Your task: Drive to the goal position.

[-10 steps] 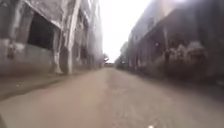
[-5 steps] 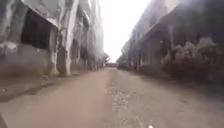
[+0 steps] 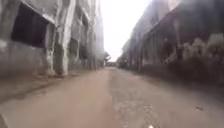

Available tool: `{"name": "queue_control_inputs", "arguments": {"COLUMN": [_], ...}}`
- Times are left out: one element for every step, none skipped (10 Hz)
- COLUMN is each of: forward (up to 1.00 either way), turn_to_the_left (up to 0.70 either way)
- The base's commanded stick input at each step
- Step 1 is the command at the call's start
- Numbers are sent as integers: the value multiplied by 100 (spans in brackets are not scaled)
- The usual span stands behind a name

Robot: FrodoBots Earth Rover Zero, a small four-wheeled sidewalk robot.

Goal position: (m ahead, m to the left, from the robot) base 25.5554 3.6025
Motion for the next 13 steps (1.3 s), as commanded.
{"name": "queue_control_inputs", "arguments": {"forward": [70, 70, 70, 70, 70, 70, 70, 70, 70, 70, 70, 70, 70], "turn_to_the_left": [1, 1, 1, 1, 1, 1, 1, 1, 1, 1, 1, 1, 1]}}
